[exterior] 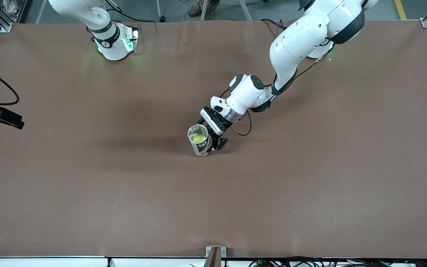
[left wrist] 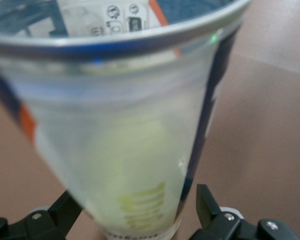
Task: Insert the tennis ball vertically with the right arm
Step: 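Withdraw the right gripper while the left gripper sets the tube down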
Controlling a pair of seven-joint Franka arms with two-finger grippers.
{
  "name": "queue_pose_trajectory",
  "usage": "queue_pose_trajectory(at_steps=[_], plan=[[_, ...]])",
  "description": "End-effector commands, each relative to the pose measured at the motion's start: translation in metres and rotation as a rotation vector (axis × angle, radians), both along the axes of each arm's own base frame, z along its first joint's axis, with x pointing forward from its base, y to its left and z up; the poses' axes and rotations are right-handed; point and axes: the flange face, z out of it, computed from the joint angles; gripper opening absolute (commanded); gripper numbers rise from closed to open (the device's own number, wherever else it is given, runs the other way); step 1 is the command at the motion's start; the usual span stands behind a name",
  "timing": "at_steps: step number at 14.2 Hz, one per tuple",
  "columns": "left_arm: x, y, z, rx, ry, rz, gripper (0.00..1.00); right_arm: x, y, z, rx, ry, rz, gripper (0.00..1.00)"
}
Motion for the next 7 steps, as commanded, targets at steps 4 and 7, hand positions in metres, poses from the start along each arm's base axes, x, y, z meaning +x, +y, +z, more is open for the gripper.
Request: queue_pose_trajectory(at_steps=[4,7], plan=[[-0.005,0.043,0.012,0.022,0.046,0.027,1.0,-0.017,-0.026,0.026,0.052,-0.067,0.023,1.0],[0.01,0.066,0.008,0.04,0.072,0.057,1.0,-0.028,-0.034,0.04,0.053,-0.098,0.031,1.0]])
